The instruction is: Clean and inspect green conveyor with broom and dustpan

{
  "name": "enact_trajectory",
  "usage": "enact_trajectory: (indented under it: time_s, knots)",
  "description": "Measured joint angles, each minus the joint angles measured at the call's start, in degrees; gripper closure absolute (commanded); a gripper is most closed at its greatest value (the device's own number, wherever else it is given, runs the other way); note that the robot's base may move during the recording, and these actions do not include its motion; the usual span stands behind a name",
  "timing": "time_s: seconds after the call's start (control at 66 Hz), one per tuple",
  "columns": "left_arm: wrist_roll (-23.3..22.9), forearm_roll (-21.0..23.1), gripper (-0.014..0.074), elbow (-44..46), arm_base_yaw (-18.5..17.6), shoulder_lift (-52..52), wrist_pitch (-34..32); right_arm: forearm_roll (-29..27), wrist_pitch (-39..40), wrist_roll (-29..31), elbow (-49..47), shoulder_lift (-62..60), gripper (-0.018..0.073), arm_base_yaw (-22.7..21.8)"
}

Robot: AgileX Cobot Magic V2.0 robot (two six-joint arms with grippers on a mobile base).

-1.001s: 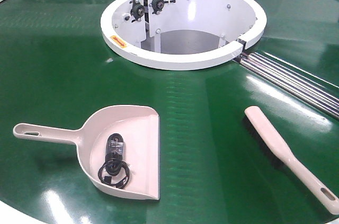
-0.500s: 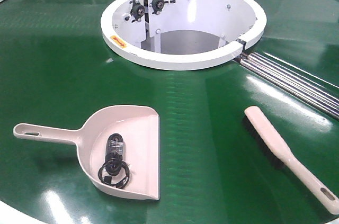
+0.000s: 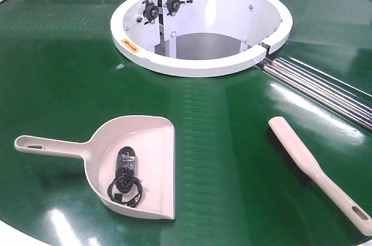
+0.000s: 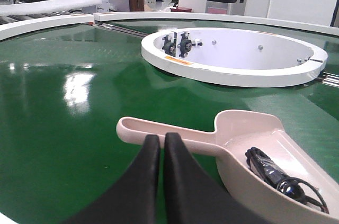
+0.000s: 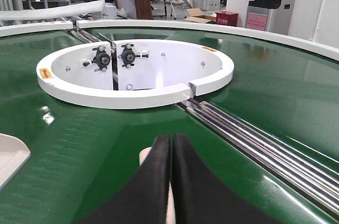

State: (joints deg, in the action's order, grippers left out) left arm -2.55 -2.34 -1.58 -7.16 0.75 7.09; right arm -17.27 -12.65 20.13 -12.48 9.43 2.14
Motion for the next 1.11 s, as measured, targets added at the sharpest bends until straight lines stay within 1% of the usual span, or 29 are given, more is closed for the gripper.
enact_trajectory:
  time_s: [0.773, 0.849, 0.91, 1.001, 1.046, 1.107]
  knots:
    - [0.00, 0.00, 0.0603, 0.00, 0.00, 0.00, 0.00, 0.00, 0.00, 0.00, 0.00, 0.00, 0.0569, 0.00]
    - [0.00, 0.00, 0.0603, 0.00, 0.00, 0.00, 0.00, 1.99, 0.00, -0.44, 0.05, -0.39, 0.0569, -0.11]
    - [0.00, 0.00, 0.0603, 0.00, 0.00, 0.00, 0.00, 4.92, 0.48, -2.47, 0.44, -0.90, 0.0569, -0.55]
    - [0.00, 0.00, 0.0603, 0.00, 0.00, 0.00, 0.00, 9.65, 3.19, -7.44, 2.67, -1.33, 0.0569, -0.82]
    - [0.00, 0.00, 0.0603, 0.00, 0.00, 0.00, 0.00, 12.19, 5.44, -10.84, 4.70, -1.38, 0.0569, -0.82]
    - [0.00, 0.00, 0.0603, 0.00, 0.00, 0.00, 0.00, 14.55, 8.13, -14.42, 7.35, -2.20, 0.0569, -0.82]
